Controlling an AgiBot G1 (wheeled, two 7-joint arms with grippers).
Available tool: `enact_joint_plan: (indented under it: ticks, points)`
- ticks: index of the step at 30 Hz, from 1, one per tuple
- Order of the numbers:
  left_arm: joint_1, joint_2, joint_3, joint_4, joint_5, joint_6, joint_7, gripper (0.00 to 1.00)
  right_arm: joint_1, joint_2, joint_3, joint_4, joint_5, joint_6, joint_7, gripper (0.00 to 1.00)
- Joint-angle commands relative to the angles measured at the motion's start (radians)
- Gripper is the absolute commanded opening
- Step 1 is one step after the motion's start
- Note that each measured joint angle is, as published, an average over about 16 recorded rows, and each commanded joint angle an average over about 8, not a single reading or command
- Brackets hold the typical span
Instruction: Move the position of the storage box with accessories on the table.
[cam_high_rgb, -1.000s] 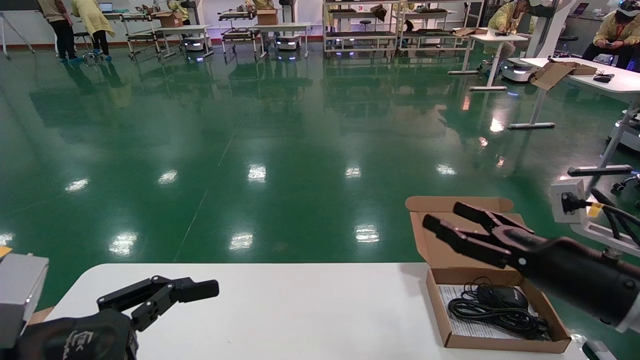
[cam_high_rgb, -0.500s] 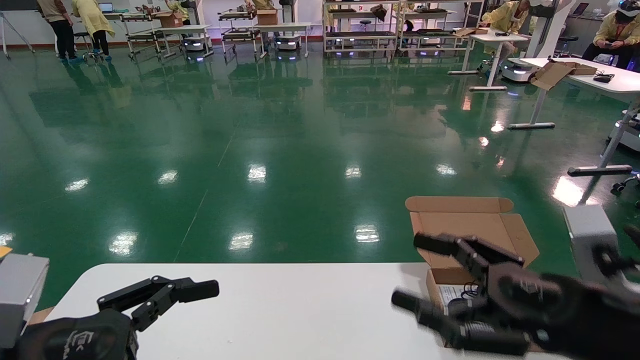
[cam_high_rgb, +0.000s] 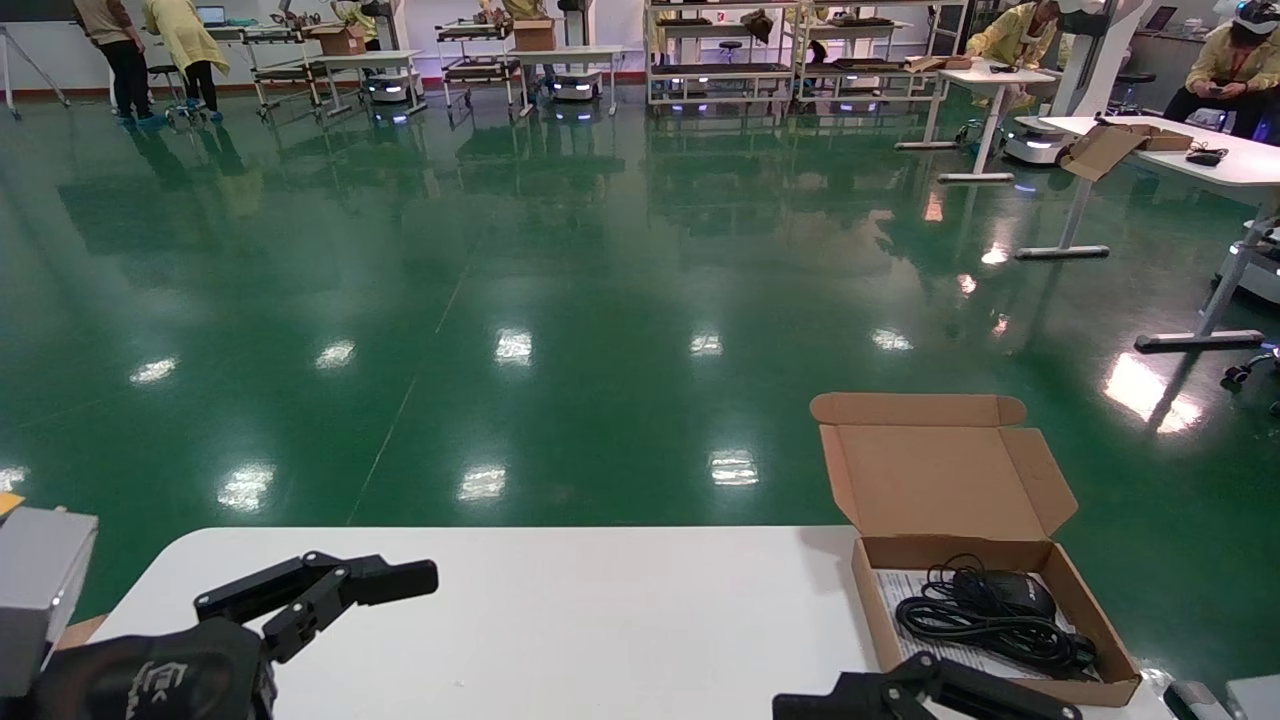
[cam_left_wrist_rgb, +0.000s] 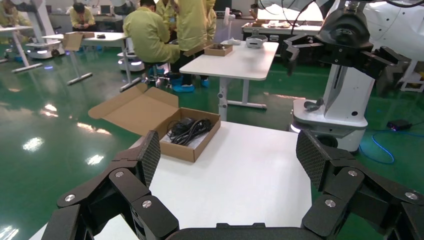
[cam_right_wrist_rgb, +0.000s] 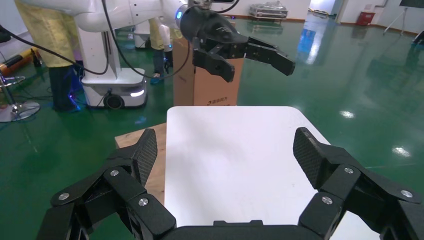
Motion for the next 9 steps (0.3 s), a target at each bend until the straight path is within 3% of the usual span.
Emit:
enact_joint_plan:
  ticks: [1, 9]
  points:
    - [0.0, 0.0, 0.0, 0.0, 0.0, 0.0, 0.0, 1.0, -0.01, 0.007, 0.013, 0.026, -0.005, -0.021, 0.001, 1.0]
    - [0.0, 0.0, 0.0, 0.0, 0.0, 0.0, 0.0, 1.0, -0.005, 0.003, 0.006, 0.01, -0.005, -0.008, 0.001, 1.0]
